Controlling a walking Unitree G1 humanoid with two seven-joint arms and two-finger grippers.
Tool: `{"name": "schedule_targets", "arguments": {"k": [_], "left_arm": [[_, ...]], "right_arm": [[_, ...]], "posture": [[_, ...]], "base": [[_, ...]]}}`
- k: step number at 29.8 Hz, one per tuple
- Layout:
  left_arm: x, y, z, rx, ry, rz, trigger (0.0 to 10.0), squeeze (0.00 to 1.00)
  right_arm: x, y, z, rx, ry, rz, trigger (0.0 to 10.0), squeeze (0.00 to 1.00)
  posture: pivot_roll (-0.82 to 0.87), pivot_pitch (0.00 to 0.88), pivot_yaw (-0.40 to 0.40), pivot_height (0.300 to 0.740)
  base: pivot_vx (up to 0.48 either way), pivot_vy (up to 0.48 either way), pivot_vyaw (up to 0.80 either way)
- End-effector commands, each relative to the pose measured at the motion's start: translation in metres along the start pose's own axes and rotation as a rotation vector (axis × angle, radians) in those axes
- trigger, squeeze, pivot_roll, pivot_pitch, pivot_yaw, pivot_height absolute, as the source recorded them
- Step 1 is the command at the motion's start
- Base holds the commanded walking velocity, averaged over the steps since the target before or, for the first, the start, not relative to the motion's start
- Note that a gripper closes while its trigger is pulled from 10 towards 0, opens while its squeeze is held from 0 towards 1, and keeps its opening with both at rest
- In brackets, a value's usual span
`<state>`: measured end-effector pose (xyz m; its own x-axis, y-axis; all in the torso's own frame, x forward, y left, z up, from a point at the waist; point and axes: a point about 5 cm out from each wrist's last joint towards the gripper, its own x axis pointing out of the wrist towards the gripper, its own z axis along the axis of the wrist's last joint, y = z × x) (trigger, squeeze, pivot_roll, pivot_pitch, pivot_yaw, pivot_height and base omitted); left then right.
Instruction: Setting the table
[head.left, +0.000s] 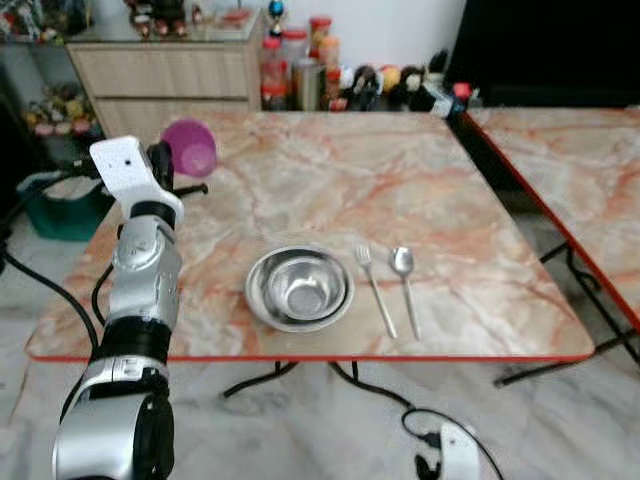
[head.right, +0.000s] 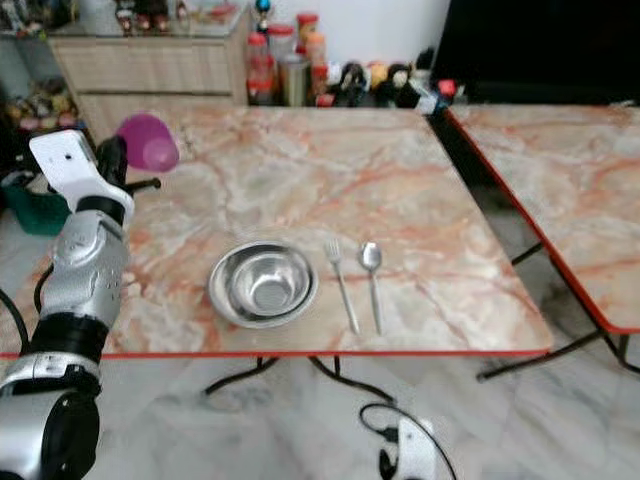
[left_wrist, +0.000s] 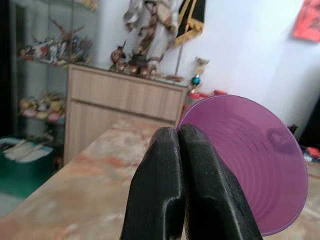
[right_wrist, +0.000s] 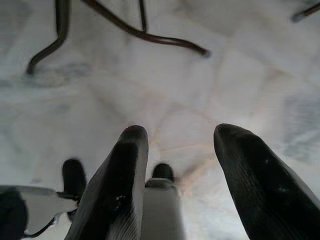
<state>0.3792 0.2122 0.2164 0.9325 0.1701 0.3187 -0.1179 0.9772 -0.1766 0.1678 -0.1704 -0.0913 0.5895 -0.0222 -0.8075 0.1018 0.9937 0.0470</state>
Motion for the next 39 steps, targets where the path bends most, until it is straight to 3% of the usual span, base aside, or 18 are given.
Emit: {"name": "schedule_targets", "arguments": {"k": [1,27,39], "left_arm": [[0.0071,-0.0032,0.0086,0.009,-0.011,-0.003,10.0,0.00],[0.0059,-0.0024,0.0077,0.019,-0.013,0.004,10.0,0.00],[0.0059,-0.0046,0.0073,0.017,-0.006,-0.021,10.0,0.00]], "right_arm": [[0.0001,-0.0057,0.0029,0.007,-0.008,-0.017,10.0,0.00],[0.0012,-0.0045,0.0077,0.028,-0.022,-0.014,10.0,0.00],[0.0010,-0.0031,0.0055,0.030,-0.013,-0.009,10.0,0.00]], "posture": [[-0.04,0.000,-0.020,0.740],[-0.04,0.000,-0.021,0.740],[-0.04,0.000,-0.019,0.740]], "base": [[0.000,0.000,0.00],[0.266,0.000,0.00],[0.000,0.000,0.00]]}}
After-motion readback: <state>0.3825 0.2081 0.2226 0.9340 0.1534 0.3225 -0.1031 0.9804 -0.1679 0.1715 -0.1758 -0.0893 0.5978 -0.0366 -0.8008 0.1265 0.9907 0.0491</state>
